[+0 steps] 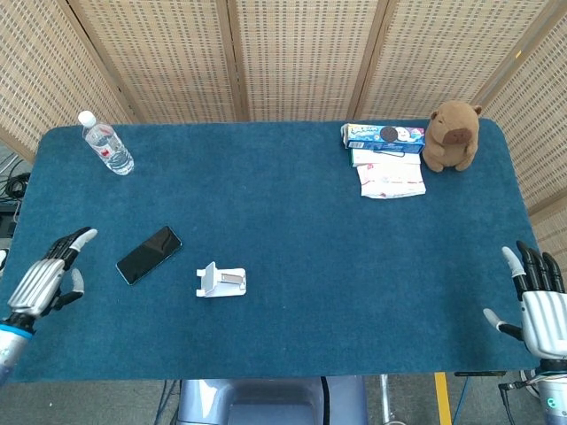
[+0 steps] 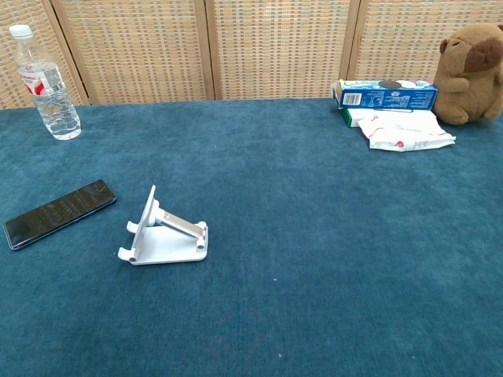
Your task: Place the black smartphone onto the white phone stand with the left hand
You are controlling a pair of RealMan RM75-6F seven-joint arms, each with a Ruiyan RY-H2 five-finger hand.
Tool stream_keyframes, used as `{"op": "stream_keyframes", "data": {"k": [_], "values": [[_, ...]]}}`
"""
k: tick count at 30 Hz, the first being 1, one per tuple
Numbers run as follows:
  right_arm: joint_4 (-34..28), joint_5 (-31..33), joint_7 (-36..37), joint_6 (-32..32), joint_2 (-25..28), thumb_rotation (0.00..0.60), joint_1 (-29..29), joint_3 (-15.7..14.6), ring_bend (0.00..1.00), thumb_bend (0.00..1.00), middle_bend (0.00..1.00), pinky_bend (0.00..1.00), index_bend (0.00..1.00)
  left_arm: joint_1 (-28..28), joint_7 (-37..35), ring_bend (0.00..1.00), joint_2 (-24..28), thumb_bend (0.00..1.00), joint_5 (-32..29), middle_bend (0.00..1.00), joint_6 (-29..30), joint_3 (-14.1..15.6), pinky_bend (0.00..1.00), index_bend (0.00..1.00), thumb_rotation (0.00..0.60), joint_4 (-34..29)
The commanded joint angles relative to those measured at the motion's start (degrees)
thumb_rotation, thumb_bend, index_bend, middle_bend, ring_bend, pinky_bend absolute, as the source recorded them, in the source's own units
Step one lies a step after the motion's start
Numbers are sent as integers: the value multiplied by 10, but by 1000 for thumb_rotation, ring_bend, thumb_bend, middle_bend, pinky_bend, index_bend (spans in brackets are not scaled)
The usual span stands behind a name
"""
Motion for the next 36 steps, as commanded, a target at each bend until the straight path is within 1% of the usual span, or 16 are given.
{"op": "stream_keyframes", "data": {"k": [1,4,7,11,14,16,20,25,36], "values": [[0,5,8,-2,2,600,0,2,0,0,0,0,0,-66,-51,0,-6,1000,-22,0,-85,-22,0,0,600,33],[1,10,17,-5,5,600,0,4,0,0,0,0,0,-97,-87,0,-15,1000,-50,0,-139,-34,0,0,600,38],[4,12,24,-6,7,600,0,5,0,0,0,0,0,-130,-114,0,-30,1000,-75,0,-200,-42,0,0,600,57],[6,12,27,-7,7,600,1,5,0,0,0,0,0,-153,-123,0,-61,1000,-92,0,-237,-45,0,0,600,90],[7,11,28,-9,7,600,1,4,0,0,0,0,0,-176,-145,0,-96,1000,-111,0,-283,-47,0,0,600,124],[7,12,29,-11,7,600,2,4,0,0,0,0,0,-185,-150,0,-111,1000,-119,0,-300,-49,0,0,600,142],[7,13,30,-13,8,600,3,5,0,0,0,0,0,-192,-157,0,-133,1000,-127,0,-310,-51,0,0,600,166],[9,19,32,-20,7,600,6,6,0,0,0,0,0,-201,-192,0,-165,1000,-122,0,-321,-56,0,0,600,195],[9,19,34,-21,8,600,6,5,0,0,0,0,0,-211,-226,0,-188,1000,-111,0,-338,-55,0,0,600,219]]}}
